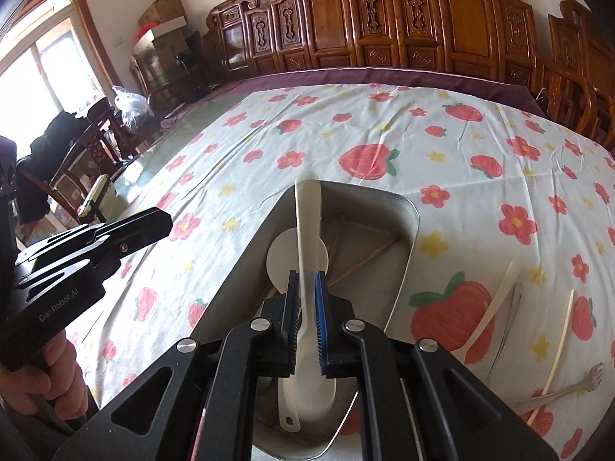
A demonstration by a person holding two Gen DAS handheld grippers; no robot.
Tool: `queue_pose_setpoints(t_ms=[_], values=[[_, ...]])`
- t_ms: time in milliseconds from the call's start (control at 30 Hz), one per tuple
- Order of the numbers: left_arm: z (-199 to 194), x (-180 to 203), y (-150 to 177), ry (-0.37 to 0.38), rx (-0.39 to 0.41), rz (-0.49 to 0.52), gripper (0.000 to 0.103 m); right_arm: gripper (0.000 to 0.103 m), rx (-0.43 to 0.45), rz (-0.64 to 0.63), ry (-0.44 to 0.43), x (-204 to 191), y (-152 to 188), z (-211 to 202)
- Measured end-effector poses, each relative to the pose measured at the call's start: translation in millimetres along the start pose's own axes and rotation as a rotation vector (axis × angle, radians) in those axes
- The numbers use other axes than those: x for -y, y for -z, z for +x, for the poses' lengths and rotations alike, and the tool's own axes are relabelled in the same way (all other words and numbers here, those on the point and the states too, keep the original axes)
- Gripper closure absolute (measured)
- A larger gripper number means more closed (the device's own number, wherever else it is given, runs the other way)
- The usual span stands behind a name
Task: Organize utensils
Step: 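Lower the wooden spoon into the tray and open the right tool, then grasp the metal fork by its handle with the right tool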
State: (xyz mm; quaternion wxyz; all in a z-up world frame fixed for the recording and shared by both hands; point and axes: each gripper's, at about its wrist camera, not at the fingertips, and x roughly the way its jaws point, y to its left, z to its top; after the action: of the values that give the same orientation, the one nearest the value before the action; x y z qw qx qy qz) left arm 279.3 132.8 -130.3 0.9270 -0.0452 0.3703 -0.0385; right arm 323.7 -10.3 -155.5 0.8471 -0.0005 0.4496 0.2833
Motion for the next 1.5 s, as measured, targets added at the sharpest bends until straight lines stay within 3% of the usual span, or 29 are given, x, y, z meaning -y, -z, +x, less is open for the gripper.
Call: queue_pose_setpoints(t_ms=[333, 933, 1167, 1200, 1300, 1400, 1467, 1500], values=[[-1.6, 21.6, 5.8, 0.03, -0.004, 0.049, 0.098, 0.093, 0.039, -0.047, 0.076, 16.8, 18.7, -40.9], [-5.3, 61.2, 17.9, 0.104, -0.013, 0.111, 0.098, 0.093, 0.053, 0.078, 0.275, 90.0, 73.7, -131.0], [-4.5, 90.3, 28.4, 0.16, -0.031, 0.151, 0.097, 0.093, 0.021, 0.15, 0.353, 125.6, 94.7, -134.5], [-3.9, 95.4, 30.6, 0.166, -0.036, 0.161, 0.096, 0.089, 0.01, 0.157, 0.358, 130.2, 97.2, -131.4], [-2.8, 111.9, 37.7, 0.185, -0.047, 0.194, 0.086, 0.087, -0.013, 0.159, 0.374, 137.2, 101.7, -122.2], [-2.4, 126.3, 44.8, 0.202, -0.055, 0.227, 0.085, 0.087, -0.042, 0.175, 0.37, 145.3, 105.9, -110.2], [-1.0, 131.9, 48.2, 0.213, -0.064, 0.237, 0.085, 0.08, -0.056, 0.179, 0.377, 149.2, 107.5, -103.2], [-0.3, 133.8, 49.1, 0.216, -0.066, 0.24, 0.085, 0.072, -0.06, 0.189, 0.379, 152.6, 108.5, -99.5]])
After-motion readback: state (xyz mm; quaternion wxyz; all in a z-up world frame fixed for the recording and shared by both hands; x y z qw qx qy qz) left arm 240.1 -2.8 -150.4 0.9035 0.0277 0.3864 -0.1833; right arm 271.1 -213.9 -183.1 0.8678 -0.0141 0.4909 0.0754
